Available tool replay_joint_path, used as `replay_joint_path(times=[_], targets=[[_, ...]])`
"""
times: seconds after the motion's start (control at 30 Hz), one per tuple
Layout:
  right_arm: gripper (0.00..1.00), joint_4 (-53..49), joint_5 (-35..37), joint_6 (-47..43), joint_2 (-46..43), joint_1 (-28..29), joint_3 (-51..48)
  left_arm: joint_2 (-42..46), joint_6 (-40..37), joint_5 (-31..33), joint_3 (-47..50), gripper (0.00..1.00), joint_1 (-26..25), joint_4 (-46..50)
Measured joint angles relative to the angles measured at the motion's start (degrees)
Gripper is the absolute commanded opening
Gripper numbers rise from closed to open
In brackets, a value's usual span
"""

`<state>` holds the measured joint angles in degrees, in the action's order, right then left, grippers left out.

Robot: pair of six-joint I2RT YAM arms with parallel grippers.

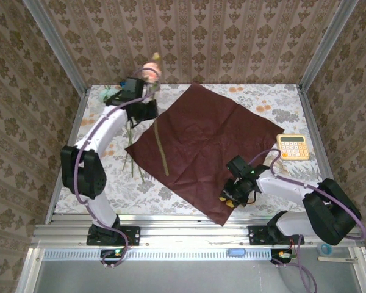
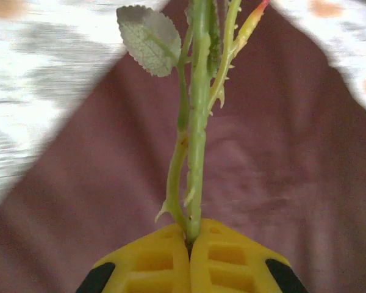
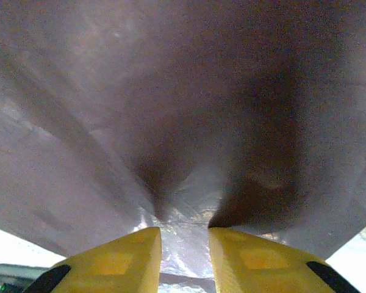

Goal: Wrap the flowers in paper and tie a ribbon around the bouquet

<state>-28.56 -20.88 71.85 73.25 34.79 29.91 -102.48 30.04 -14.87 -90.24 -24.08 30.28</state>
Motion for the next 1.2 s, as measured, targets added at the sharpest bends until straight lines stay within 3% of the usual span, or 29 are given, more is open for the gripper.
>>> replay_joint_path(times=[0.23, 0.43, 0.53, 0.63, 0.73, 0.83, 1.03, 1.2], targets=[[0.40, -5.4, 3.8, 1.5, -9.9, -0.5, -0.4, -14.1, 13.3, -10.8, -3.5, 0.00, -11.9, -21.3], [0.40, -6.4, 5.4, 0.6, -16.3, -6.8, -2.2, -29.4, 21.7, -14.8, -12.3, 0.02, -14.5, -30.5], [0.39, -6.8, 5.4, -1.1, -16.5, -9.9, -3.3, -34.4, 23.3, -15.4, -16.5, 0.24, -14.8, -30.7], [0.39, -7.6, 5.5, -3.0, -16.5, -11.0, -3.1, -35.6, 23.5, -15.4, -17.4, 0.38, -14.8, -28.4], [0.39, -8.5, 5.5, -4.8, -16.5, -11.2, -2.4, -35.4, 22.6, -15.1, -18.6, 0.52, -14.6, -25.2], [0.39, -8.5, 5.7, -7.0, -14.9, -11.6, -1.1, -32.6, 21.0, -14.1, -18.0, 0.57, -14.1, -20.4], [0.37, -8.5, 6.5, -12.0, -5.1, -11.9, 4.4, -15.9, 14.8, -9.7, -10.8, 0.50, -8.8, -8.3], [0.37, -8.3, 8.5, -16.7, 0.1, -11.9, 10.6, -2.0, 6.2, -4.3, -3.7, 0.40, 4.4, 2.3]])
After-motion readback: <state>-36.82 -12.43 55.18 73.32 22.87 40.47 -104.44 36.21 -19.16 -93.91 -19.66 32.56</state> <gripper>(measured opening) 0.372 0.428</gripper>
